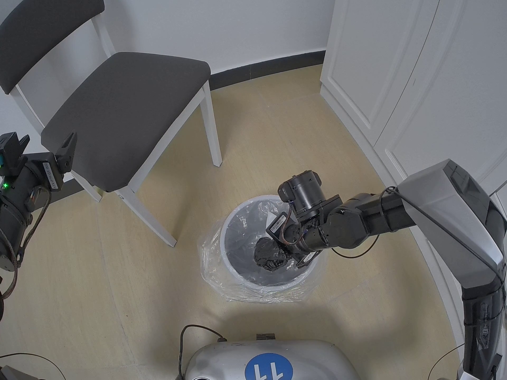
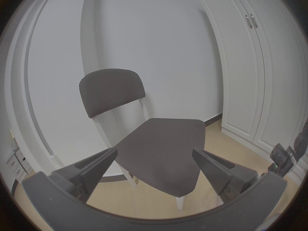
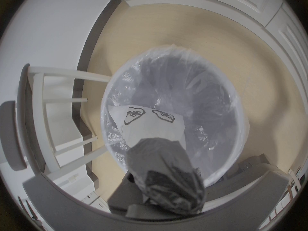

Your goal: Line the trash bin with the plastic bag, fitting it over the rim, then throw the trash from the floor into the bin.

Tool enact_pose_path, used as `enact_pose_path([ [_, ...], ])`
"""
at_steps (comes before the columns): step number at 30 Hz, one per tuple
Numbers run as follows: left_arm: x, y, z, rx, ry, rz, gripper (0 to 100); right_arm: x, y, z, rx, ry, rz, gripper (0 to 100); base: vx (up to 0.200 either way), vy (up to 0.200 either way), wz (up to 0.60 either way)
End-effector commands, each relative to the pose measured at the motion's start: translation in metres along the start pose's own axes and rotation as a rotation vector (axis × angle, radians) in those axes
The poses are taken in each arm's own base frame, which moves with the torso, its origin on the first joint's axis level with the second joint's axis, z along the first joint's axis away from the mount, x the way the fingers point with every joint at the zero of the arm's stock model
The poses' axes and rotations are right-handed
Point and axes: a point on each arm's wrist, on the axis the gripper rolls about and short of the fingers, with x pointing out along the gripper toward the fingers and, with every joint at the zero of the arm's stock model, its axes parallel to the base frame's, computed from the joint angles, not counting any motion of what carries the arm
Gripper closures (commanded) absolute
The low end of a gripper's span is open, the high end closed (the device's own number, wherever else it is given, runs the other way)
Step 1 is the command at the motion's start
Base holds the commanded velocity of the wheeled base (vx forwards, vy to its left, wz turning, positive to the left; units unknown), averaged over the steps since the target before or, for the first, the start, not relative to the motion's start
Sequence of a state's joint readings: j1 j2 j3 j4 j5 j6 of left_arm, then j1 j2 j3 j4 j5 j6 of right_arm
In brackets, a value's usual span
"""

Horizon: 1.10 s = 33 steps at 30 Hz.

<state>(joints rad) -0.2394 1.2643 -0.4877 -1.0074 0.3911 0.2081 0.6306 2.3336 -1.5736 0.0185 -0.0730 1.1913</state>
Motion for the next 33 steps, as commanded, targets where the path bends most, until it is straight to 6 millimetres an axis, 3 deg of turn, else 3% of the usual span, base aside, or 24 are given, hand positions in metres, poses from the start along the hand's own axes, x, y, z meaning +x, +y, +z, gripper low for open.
enact_pose_path([
  [1,0.000,0.000,0.000,-0.002,-0.002,0.001,0,0.012,-0.010,0.005,0.016,-0.002,-0.027,100,0.000,0.000,0.00],
  [33,-0.001,-0.002,-0.004,0.003,0.010,-0.014,0,0.051,-0.026,-0.001,0.015,-0.042,-0.082,100,0.000,0.000,0.00],
])
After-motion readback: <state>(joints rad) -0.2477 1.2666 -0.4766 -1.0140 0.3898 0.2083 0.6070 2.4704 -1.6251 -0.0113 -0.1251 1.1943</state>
